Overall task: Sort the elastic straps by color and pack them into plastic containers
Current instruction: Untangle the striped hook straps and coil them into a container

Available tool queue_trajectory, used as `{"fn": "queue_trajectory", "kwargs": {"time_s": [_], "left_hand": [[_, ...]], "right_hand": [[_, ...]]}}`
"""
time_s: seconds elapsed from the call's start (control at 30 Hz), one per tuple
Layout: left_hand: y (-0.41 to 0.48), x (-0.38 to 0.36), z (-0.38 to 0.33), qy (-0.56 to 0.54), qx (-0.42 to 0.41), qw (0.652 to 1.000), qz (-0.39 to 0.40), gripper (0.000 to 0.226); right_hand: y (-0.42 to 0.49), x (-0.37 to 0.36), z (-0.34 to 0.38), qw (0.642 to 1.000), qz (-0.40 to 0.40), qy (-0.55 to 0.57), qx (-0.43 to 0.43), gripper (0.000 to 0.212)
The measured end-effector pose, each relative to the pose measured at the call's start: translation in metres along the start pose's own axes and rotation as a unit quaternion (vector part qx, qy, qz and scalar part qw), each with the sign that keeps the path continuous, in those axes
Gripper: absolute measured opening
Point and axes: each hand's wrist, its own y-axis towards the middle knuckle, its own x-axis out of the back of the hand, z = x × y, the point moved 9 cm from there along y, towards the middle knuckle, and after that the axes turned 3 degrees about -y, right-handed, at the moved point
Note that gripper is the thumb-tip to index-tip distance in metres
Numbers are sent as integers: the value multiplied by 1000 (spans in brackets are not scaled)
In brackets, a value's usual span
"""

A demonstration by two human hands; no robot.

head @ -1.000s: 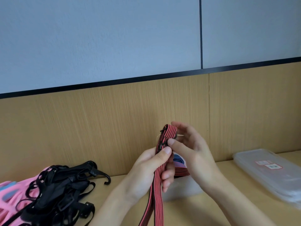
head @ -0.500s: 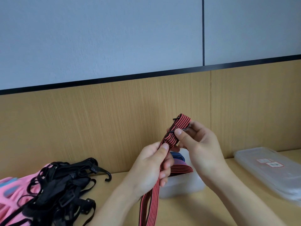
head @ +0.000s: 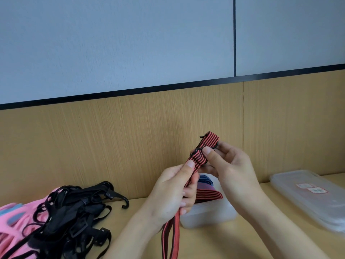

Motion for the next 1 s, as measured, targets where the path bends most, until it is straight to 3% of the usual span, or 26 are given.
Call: {"fn": "queue_trajectory", "kwargs": {"time_s": [0.1,0.27,0.4,0.6,0.83,1.0], "left_hand": [[-1,-2,2,-11,8,1000,0,39],[-5,-8,0,-64,17,997,31,50],[-5,-7,4,-101,23,994,44,26],[-3,-5,2,-37,4,998,56,71],[-3,3,-2,4,-26,999,-19,56],[-2,2,-1,-23,-22,999,-13,36]], "right_hand": [[-2,4,6,996,-36,-72,46,6],[-13,3,24,960,-94,-191,181,24],[-23,-1,34,928,-101,-256,251,29],[-29,-16,35,911,-45,-291,289,40],[-34,-32,27,906,8,-300,298,32],[-31,-31,21,930,53,-253,260,38]]}}
